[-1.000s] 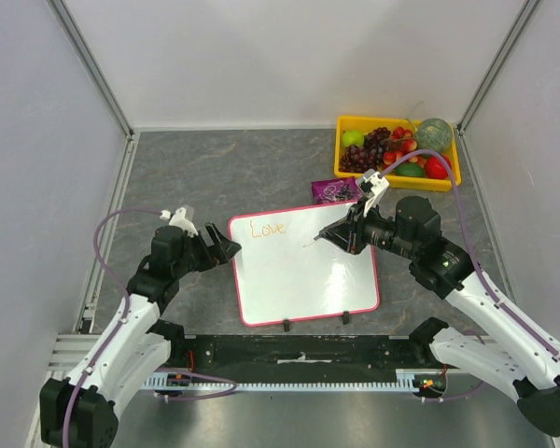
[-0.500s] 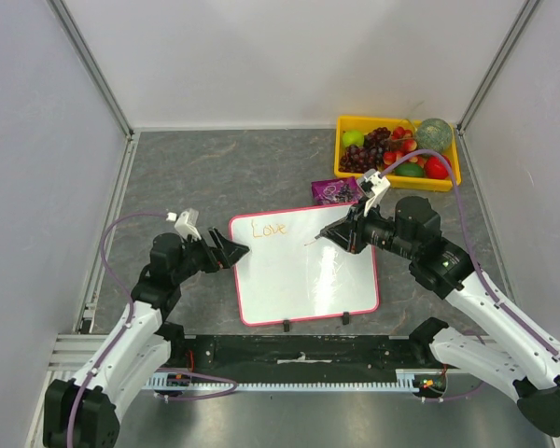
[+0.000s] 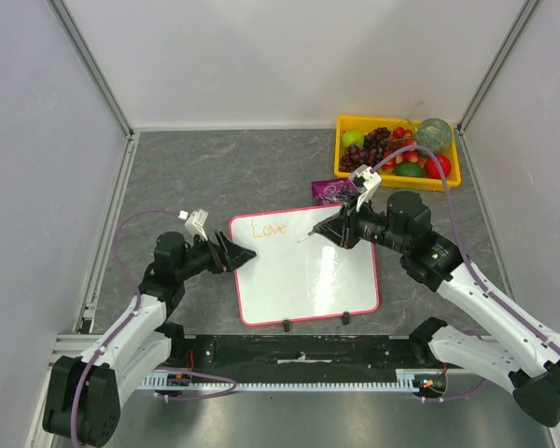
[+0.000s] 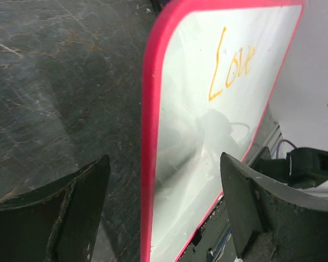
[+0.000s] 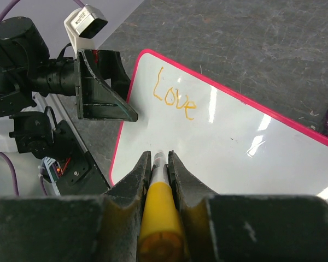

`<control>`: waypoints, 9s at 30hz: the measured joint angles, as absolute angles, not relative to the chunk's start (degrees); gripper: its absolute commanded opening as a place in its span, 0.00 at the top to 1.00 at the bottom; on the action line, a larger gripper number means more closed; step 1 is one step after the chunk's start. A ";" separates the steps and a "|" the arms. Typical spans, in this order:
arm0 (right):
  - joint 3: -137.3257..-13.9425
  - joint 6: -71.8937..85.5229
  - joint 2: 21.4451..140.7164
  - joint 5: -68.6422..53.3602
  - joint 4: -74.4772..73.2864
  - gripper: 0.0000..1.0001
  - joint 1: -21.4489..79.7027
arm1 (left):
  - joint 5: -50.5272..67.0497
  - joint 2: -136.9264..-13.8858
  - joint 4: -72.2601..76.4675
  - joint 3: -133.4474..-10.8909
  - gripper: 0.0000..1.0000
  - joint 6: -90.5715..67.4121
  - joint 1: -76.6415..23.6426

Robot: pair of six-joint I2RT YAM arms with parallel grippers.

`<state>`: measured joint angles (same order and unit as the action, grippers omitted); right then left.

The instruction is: Write a sentence on the whiteboard

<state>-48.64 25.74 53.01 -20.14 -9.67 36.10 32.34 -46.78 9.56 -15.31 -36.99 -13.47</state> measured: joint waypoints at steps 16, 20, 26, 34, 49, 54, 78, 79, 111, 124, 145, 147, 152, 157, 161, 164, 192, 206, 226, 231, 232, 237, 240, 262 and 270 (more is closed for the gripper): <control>-48.64 26.20 55.05 -21.10 -6.02 1.00 36.10 | 46.26 -57.01 30.96 -9.37 0.55 -36.01 -13.47; -48.64 26.13 55.16 -21.02 -6.02 1.00 36.10 | 47.09 -57.21 31.51 -9.02 0.65 -35.07 -13.45; -48.64 25.85 55.20 -20.84 -6.02 1.00 36.10 | 50.26 -55.64 32.88 -8.78 0.91 -36.21 -13.23; -48.64 24.64 55.20 -19.03 -6.04 1.00 36.14 | 54.54 -54.28 36.21 -8.73 0.98 -40.71 -13.61; -49.28 21.71 57.52 -5.34 -4.27 1.00 44.82 | 54.54 -54.02 36.80 -8.25 0.98 -41.01 -13.58; -49.28 20.91 58.24 -1.67 -1.78 1.00 45.43 | 54.54 -54.30 37.04 -8.23 0.98 -41.12 -13.58; -47.57 19.84 56.86 5.10 0.64 1.00 45.60 | 54.59 -55.00 37.71 -8.21 0.98 -41.19 -13.58; -47.24 19.84 56.64 5.26 0.62 1.00 45.60 | 54.59 -55.05 37.78 -8.21 0.98 -41.19 -13.58; -41.91 20.84 54.83 7.90 3.05 1.00 45.63 | 54.94 -56.23 39.24 -8.08 0.98 -41.65 -13.58; -40.10 21.30 53.98 7.70 3.40 1.00 45.65 | 54.61 -56.49 39.22 -8.05 0.98 -42.37 -13.58; -39.24 21.39 53.32 7.20 3.05 1.00 45.65 | 54.59 -56.75 39.35 -8.03 0.98 -42.41 -13.61; -39.27 21.39 53.36 7.20 3.07 1.00 45.65 | 54.57 -56.75 39.33 -8.03 0.98 -42.41 -13.61; -39.38 21.41 53.34 7.20 3.03 1.00 45.65 | 54.59 -56.75 39.35 -8.03 0.98 -42.41 -13.63; -39.97 21.39 53.93 7.20 3.01 1.00 45.65 | 54.57 -56.75 39.42 -8.03 0.98 -42.41 -13.63; -40.77 21.41 55.11 7.31 3.55 1.00 45.67 | 54.57 -56.75 39.38 -8.03 0.98 -42.41 -13.63; -41.28 21.43 55.68 7.77 3.75 1.00 45.84 | 54.57 -56.75 39.38 -8.03 0.98 -42.41 -13.63; -39.59 22.04 53.45 6.83 2.26 1.00 45.91 | 54.50 -56.75 39.53 -8.03 0.98 -42.41 -13.87; -39.48 22.35 54.02 7.68 3.11 1.00 45.98 | 54.30 -56.75 39.35 -8.03 0.98 -42.44 -13.96; -41.93 22.26 55.96 12.88 4.49 1.00 46.00 | 54.30 -56.73 39.51 -8.03 0.98 -42.44 -14.13; -41.93 22.26 55.59 12.75 3.86 1.00 46.00 | 54.28 -56.73 39.55 -8.03 0.98 -42.44 -14.13; -41.87 22.26 55.40 12.75 3.66 1.00 46.00 | 54.28 -56.73 39.57 -8.03 0.98 -42.44 -14.20; -40.56 22.28 53.89 12.32 2.85 1.00 45.95 | 54.22 -56.73 39.57 -8.03 0.98 -42.44 -14.24; -39.75 22.33 53.12 11.53 2.66 1.00 45.95 | 54.15 -56.75 39.55 -8.03 0.98 -42.44 -14.24; -42.30 21.71 55.48 13.45 2.39 1.00 46.00 | 54.11 -56.88 39.53 -8.03 0.98 -42.46 -14.28; -42.50 21.41 55.46 15.11 2.13 1.00 46.02 | 54.08 -56.88 39.53 -8.03 0.98 -42.48 -14.28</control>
